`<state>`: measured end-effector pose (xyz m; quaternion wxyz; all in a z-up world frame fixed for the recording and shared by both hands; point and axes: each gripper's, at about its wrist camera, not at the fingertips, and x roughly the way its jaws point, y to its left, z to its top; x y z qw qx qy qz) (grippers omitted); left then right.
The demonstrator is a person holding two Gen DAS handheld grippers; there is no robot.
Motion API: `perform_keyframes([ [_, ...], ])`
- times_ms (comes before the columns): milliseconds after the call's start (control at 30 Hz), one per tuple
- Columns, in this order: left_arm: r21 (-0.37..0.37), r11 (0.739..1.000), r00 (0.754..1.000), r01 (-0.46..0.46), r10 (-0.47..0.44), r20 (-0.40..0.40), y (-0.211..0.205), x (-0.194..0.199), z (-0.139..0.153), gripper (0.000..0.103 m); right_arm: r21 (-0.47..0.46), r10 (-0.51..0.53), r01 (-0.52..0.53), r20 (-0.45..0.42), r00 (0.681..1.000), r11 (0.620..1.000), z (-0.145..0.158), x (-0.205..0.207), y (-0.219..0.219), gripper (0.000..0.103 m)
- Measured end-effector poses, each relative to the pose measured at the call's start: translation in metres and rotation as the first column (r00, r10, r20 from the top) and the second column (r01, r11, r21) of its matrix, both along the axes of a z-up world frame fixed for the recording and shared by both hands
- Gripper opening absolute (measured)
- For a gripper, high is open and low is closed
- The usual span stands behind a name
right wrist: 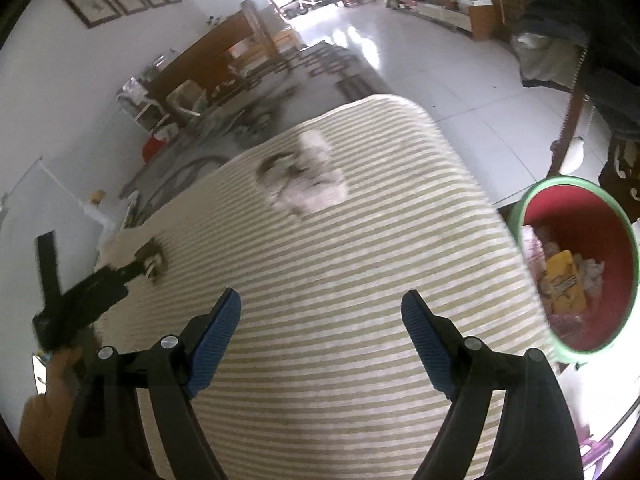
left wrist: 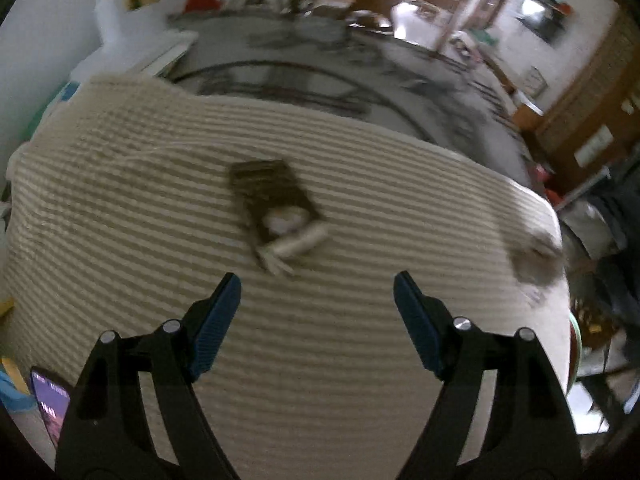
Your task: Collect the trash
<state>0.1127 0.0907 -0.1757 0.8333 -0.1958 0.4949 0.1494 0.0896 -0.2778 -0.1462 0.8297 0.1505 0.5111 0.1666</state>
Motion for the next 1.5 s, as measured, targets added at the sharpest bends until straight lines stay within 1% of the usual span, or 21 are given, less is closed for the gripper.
perform_keyframes([
  [133, -0.005, 0.999, 0.999, -0.041, 0.041, -0.013, 0.027, 0.023, -0.017, 0.076, -0.009, -0.044, 0.044, -0.016, 0.999, 0.999, -0.001, -0.01, 0.002, 0.08],
  [233, -0.008, 1.0, 0.999, -0.025, 0.025, -0.031, 0.031, 0.036, -0.029, 0.076, -0.024, -0.088, 0.088, -0.018, 0.996, 0.996, 0.0, -0.018, 0.001, 0.081],
  [267, -0.001, 1.0, 0.999, -0.009, 0.009, -0.048, 0.03, 0.04, -0.034, 0.074, -0.03, -0.098, 0.097, -0.019, 0.995, 0.995, 0.0, -0.019, 0.0, 0.081],
  [300, 0.018, 1.0, 0.998, 0.011, -0.01, -0.062, 0.027, 0.043, -0.038, 0.069, -0.038, -0.108, 0.108, -0.02, 0.994, 0.993, 0.0, -0.022, 0.0, 0.081],
  [333, 0.044, 0.999, 0.998, 0.026, -0.023, -0.052, 0.024, 0.042, -0.036, 0.062, -0.043, -0.111, 0.11, -0.021, 0.994, 0.993, 0.0, -0.023, -0.001, 0.081],
  [367, 0.049, 0.998, 0.998, 0.047, -0.045, -0.047, 0.02, 0.04, -0.034, 0.056, -0.049, -0.111, 0.11, -0.02, 0.994, 0.993, -0.001, -0.024, 0.001, 0.081],
  [467, 0.03, 0.994, 0.994, 0.105, -0.105, -0.017, 0.01, 0.025, -0.027, 0.053, -0.06, -0.097, 0.095, -0.019, 0.995, 0.994, -0.003, -0.02, 0.008, 0.081],
  [567, 0.048, 0.984, 0.985, 0.172, -0.173, 0.004, -0.005, 0.002, -0.019, 0.053, -0.068, -0.064, 0.063, -0.007, 0.998, 0.996, -0.005, 0.002, 0.023, 0.081],
  [600, 0.04, 0.979, 0.979, 0.202, -0.202, 0.012, -0.012, -0.007, -0.016, 0.053, -0.067, -0.061, 0.061, 0.005, 0.998, 0.996, -0.005, 0.014, 0.028, 0.081],
  [667, 0.028, 0.97, 0.97, 0.241, -0.242, 0.022, -0.024, -0.029, -0.01, 0.053, -0.057, -0.075, 0.077, 0.026, 0.997, 0.995, -0.004, 0.037, 0.036, 0.081],
  [733, 0.028, 0.959, 0.959, 0.282, -0.283, 0.024, -0.036, -0.052, -0.004, 0.053, -0.032, -0.118, 0.119, 0.03, 0.992, 0.992, -0.007, 0.065, 0.043, 0.085],
  [800, 0.029, 0.952, 0.952, 0.305, -0.306, 0.025, -0.046, -0.067, 0.0, 0.053, -0.016, -0.164, 0.164, 0.009, 0.986, 0.986, -0.014, 0.09, 0.048, 0.087],
  [867, 0.022, 0.949, 0.948, 0.315, -0.316, 0.03, -0.052, -0.082, 0.005, 0.053, -0.026, -0.187, 0.186, -0.01, 0.982, 0.982, -0.022, 0.109, 0.055, 0.087],
  [967, 0.04, 0.947, 0.946, 0.319, -0.321, 0.043, -0.057, -0.094, 0.014, 0.053, -0.064, -0.176, 0.173, -0.042, 0.984, 0.983, -0.035, 0.128, 0.068, 0.087],
  [1067, 0.067, 0.947, 0.945, 0.315, -0.319, 0.064, -0.056, -0.103, 0.023, 0.053, -0.085, -0.149, 0.141, -0.107, 0.983, 0.986, -0.052, 0.134, 0.077, 0.086],
  [1133, 0.072, 0.949, 0.947, 0.306, -0.311, 0.073, -0.052, -0.103, 0.026, 0.054, -0.114, -0.14, 0.13, -0.081, 0.987, 0.985, -0.051, 0.132, 0.081, 0.077],
  [1167, 0.073, 0.951, 0.949, 0.302, -0.307, 0.077, -0.052, -0.105, 0.028, 0.054, -0.116, -0.131, 0.122, -0.08, 0.988, 0.986, -0.05, 0.131, 0.081, 0.064],
  [1200, 0.073, 0.952, 0.95, 0.297, -0.302, 0.081, -0.051, -0.106, 0.029, 0.054, -0.099, -0.122, 0.113, -0.081, 0.989, 0.989, -0.049, 0.129, 0.08, 0.057],
  [1300, 0.075, 0.953, 0.951, 0.293, -0.299, 0.082, -0.05, -0.108, 0.031, 0.054, -0.058, -0.105, 0.101, -0.087, 0.991, 0.993, -0.045, 0.122, 0.074, 0.049],
  [1367, 0.073, 0.952, 0.95, 0.297, -0.303, 0.082, -0.051, -0.107, 0.031, 0.054, -0.055, -0.086, 0.082, -0.069, 0.994, 0.995, -0.037, 0.115, 0.073, 0.049],
  [1500, 0.07, 0.947, 0.944, 0.314, -0.319, 0.083, -0.056, -0.104, 0.03, 0.054, -0.09, 0.0, -0.001, -0.02, 1.0, 0.996, -0.021, 0.089, 0.077, 0.049],
])
